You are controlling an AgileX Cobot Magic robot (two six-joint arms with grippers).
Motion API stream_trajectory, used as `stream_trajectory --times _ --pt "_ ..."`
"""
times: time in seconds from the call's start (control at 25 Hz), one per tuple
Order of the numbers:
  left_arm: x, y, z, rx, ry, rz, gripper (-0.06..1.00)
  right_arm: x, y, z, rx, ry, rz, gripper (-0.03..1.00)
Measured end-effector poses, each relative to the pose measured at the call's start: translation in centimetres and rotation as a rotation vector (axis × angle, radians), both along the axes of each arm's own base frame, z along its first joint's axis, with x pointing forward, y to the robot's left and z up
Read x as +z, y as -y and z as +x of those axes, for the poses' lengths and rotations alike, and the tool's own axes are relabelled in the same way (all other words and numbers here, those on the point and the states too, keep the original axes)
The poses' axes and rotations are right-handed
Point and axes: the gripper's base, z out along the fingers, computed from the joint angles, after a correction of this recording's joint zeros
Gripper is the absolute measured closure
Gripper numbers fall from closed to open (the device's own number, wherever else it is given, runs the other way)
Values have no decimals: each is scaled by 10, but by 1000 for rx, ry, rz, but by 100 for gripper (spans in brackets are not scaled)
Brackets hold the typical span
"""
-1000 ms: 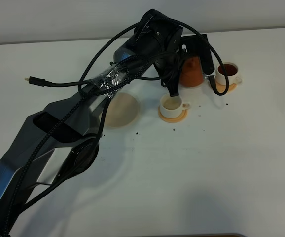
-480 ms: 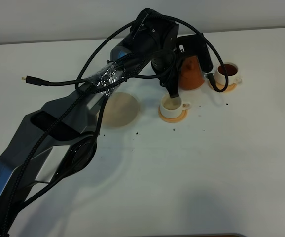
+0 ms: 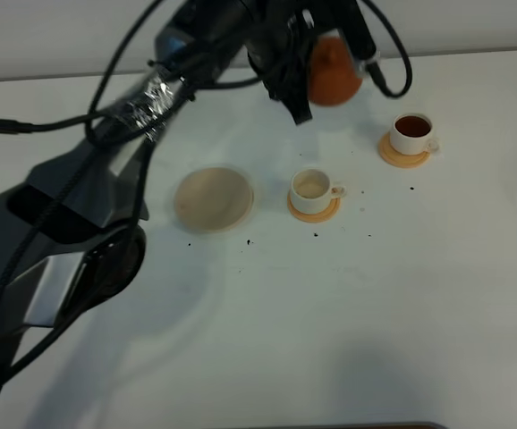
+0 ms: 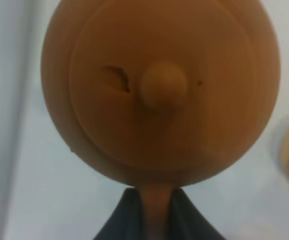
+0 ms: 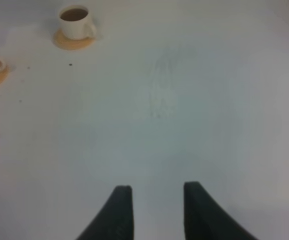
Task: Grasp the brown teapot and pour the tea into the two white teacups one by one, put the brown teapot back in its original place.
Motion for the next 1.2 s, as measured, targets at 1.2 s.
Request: stream_trajectory --times 1.2 --pt "-43 -86 -74 13 -205 387 83 0 0 0 0 0 0 73"
